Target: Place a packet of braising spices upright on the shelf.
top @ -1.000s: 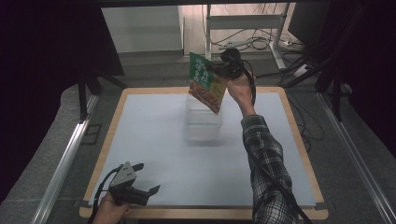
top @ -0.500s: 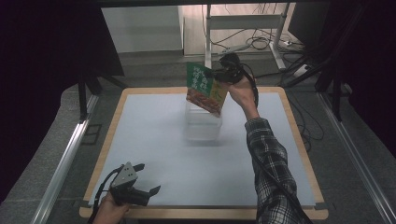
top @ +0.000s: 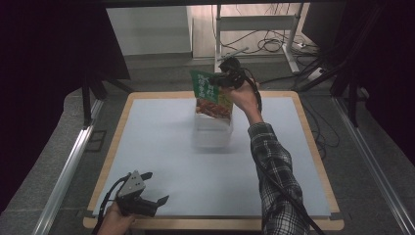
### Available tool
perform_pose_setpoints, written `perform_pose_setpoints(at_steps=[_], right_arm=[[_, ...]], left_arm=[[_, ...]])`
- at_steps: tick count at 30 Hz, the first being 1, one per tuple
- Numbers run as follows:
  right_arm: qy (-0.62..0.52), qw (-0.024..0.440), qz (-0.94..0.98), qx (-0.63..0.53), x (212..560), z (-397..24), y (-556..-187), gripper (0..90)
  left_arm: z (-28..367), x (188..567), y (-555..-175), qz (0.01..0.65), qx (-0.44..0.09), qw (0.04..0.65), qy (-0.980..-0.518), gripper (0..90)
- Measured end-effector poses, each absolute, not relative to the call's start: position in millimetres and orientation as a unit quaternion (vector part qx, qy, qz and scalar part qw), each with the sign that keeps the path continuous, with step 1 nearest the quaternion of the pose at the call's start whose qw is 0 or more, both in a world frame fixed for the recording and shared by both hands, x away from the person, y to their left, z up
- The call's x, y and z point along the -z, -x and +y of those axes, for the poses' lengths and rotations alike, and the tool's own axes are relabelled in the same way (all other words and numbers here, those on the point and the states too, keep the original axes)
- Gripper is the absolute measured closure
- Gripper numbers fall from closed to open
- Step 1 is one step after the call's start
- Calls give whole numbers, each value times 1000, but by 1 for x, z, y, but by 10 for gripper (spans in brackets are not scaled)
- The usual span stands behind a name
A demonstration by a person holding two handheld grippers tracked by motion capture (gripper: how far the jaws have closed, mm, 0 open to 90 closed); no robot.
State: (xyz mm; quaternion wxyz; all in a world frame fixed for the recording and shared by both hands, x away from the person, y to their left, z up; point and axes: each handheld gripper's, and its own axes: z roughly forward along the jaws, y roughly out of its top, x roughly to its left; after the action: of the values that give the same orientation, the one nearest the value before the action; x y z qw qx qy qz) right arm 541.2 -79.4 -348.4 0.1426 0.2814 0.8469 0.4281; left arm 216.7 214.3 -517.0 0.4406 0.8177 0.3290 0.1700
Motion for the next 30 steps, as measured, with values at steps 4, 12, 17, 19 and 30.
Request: perform_pose_setpoints(at_steps=[4,12,17,19,30], right_arm=[[-289,144,845,-426,353,-75,-544,820],[-287,163,843,-426,350,-76,-540,650],[-277,168,845,-425,346,-76,-535,536],[-276,171,845,-424,346,-76,-533,498],[-270,166,848,-424,342,-76,-525,353]], left_arm=[[215,517,-217,331,-169,442,-816,32],[215,517,-217,330,-170,441,-817,32],[215,517,-217,330,-169,441,-817,34],[215,517,-217,330,-169,441,-817,34],[216,517,-217,333,-168,444,-815,34]])
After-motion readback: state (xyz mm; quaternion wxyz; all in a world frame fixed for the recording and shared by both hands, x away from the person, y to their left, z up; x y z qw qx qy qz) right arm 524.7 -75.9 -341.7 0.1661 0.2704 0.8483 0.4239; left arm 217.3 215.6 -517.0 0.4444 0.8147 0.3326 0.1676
